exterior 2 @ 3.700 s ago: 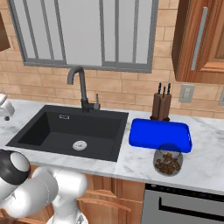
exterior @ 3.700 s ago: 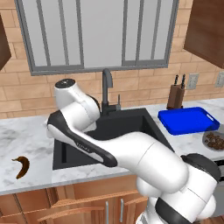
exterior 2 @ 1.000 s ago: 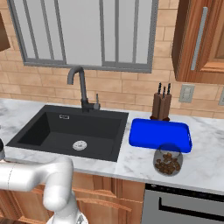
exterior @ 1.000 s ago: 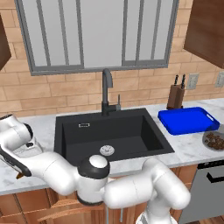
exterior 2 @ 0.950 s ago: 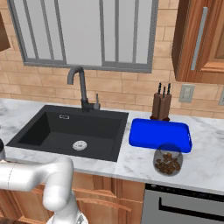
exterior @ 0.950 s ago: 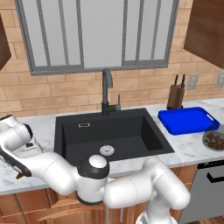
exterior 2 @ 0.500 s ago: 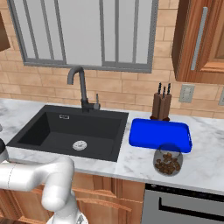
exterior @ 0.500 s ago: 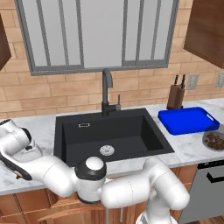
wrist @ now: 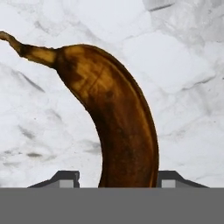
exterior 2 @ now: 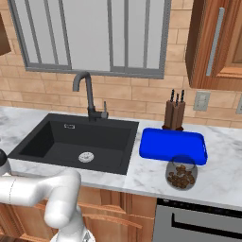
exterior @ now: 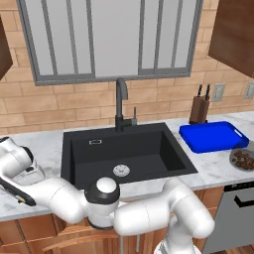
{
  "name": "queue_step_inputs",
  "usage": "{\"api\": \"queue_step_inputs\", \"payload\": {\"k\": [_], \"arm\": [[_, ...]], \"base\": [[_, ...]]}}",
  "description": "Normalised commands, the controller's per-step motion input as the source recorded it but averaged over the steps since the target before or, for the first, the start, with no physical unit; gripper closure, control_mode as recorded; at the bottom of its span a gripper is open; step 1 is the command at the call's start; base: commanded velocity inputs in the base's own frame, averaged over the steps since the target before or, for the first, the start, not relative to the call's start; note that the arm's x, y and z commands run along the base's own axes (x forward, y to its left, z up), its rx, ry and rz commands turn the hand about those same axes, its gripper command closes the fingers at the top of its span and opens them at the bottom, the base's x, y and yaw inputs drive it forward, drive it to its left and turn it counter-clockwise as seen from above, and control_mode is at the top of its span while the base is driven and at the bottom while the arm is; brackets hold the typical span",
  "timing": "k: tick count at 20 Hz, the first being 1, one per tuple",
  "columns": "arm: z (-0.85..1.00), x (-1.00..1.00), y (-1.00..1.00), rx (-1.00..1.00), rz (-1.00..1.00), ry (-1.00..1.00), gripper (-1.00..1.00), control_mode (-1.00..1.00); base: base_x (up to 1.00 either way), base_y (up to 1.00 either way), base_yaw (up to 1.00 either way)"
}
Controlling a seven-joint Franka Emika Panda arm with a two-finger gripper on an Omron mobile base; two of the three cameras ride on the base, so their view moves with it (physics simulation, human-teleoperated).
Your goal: Pick up all produce items and place them in the sink. Turn on the sink faucet to wash them. Then turn the sink off and put them in the tray.
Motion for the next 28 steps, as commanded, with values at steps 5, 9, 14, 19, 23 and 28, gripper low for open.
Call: {"api": "queue_step_inputs", "payload": {"k": [5, 9, 14, 19, 23, 28], "arm": [[-0.14, 0.0, -0.01, 0.0, 0.0, -0.04, 1.0, -1.0], [-0.01, -0.13, -0.37, 0.0, 0.0, -0.17, 1.0, -1.0], [0.23, -0.25, -0.7, 0.0, 0.0, -0.24, 1.0, -1.0], [0.41, -0.33, -0.84, 0.0, 0.0, -0.32, 1.0, -1.0], [0.35, -0.24, -0.98, 0.02, 0.0, -0.28, 1.0, -1.0], [0.21, -0.18, -1.0, 0.06, 0.0, -0.22, 1.0, -1.0]], "base": [[0.0, 0.0, 0.0], [0.0, 0.0, 0.0], [0.0, 0.0, 0.0], [0.0, 0.0, 0.0], [0.0, 0.0, 0.0], [0.0, 0.0, 0.0]]}}
